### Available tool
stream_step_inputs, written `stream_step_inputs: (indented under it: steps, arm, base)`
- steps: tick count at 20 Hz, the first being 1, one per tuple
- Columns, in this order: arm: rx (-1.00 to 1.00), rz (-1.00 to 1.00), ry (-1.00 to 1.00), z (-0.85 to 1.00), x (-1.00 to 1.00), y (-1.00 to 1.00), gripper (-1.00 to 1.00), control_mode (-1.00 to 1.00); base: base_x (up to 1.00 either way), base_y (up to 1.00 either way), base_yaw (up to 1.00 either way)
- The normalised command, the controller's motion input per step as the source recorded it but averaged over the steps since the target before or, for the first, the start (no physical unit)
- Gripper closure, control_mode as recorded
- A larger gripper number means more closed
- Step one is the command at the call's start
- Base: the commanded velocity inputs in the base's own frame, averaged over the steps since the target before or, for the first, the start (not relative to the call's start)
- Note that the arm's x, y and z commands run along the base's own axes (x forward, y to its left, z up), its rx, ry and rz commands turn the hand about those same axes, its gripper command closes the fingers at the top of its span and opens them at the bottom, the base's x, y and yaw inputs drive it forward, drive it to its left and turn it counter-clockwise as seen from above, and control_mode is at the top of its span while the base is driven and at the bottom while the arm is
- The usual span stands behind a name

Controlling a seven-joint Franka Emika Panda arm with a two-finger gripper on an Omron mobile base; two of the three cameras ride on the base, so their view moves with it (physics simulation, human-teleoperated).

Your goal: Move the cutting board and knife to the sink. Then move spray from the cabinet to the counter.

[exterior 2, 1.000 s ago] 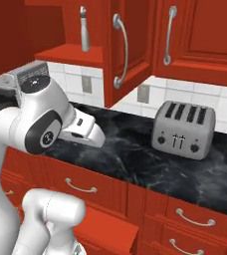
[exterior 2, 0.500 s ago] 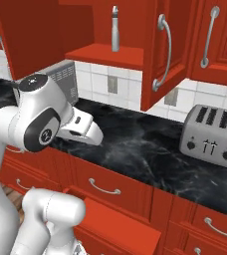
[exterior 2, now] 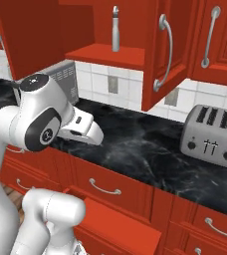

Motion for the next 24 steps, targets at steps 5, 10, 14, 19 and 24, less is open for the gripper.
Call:
stream_step_inputs:
  steps: [5,10,14,19,24]
  arm:
    - [0.00,0.00,0.00,0.00,0.00,0.00,-1.00,1.00]
    - [0.00,0.00,0.00,0.00,0.00,0.00,-1.00,1.00]
    - [0.00,0.00,0.00,0.00,0.00,0.00,-1.00,1.00]
    - [0.00,0.00,0.00,0.00,0.00,0.00,-1.00,1.00]
    - [0.00,0.00,0.00,0.00,0.00,0.00,-1.00,1.00]
  base:
    - [0.43,0.18,0.00]
    - [0.58,0.22,0.00]
    - [0.74,0.24,0.00]
    - [0.76,0.12,-0.03]
    - [0.58,0.00,-0.10]
